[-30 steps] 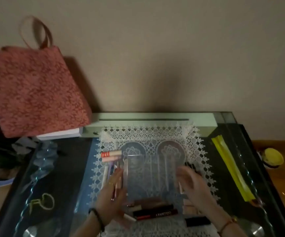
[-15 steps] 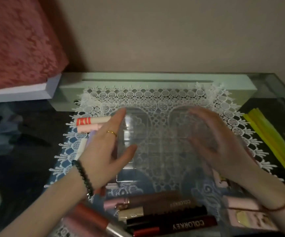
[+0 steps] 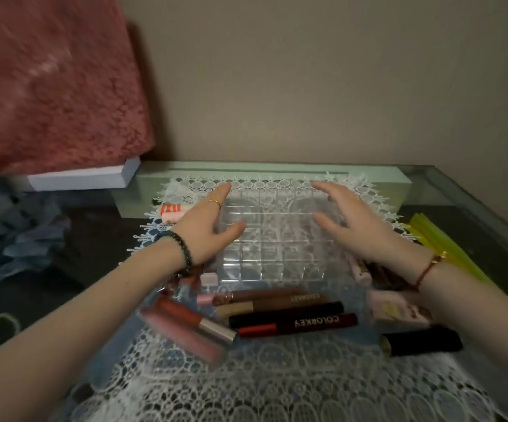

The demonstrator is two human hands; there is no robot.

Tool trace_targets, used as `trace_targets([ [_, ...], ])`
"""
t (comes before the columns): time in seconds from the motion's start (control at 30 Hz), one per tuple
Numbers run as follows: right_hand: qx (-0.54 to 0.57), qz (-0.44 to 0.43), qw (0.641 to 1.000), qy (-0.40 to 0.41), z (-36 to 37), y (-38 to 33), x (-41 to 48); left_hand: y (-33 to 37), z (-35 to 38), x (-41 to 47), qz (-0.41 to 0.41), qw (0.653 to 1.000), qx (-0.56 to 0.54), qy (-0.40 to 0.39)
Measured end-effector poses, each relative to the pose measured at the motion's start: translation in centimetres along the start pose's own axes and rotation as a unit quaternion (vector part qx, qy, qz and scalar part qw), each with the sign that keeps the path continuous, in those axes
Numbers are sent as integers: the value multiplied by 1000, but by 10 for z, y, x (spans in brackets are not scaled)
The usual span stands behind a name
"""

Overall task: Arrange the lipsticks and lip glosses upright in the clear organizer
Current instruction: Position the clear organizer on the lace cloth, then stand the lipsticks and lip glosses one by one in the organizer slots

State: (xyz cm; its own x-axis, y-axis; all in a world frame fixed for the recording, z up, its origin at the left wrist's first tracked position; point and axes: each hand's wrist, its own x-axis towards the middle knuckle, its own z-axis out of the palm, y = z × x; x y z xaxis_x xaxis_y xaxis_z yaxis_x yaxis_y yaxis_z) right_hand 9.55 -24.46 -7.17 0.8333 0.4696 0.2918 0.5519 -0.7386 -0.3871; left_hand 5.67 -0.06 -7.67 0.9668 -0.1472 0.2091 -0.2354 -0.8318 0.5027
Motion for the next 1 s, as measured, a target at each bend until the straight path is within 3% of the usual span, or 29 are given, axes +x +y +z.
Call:
trace_targets([
  [0.2,16,32,999,-4,-2,-9,-12,11,1,-12,-11,999,33,19],
  [0.37,30,42,998,41,-1,-19,-31,12,7,-35,-10,999,42,29],
  [0.6,45,13,995,85,-3,-49,-61,14,5,-59,50,997,21,51],
  [0.77,50,-18,996,68,7,-66,-74,18,-2,-76,118,990,-15,72],
  [1.0,21,-60,998,29,25,-84,-81,1,-13,-88,121,991,-10,56],
])
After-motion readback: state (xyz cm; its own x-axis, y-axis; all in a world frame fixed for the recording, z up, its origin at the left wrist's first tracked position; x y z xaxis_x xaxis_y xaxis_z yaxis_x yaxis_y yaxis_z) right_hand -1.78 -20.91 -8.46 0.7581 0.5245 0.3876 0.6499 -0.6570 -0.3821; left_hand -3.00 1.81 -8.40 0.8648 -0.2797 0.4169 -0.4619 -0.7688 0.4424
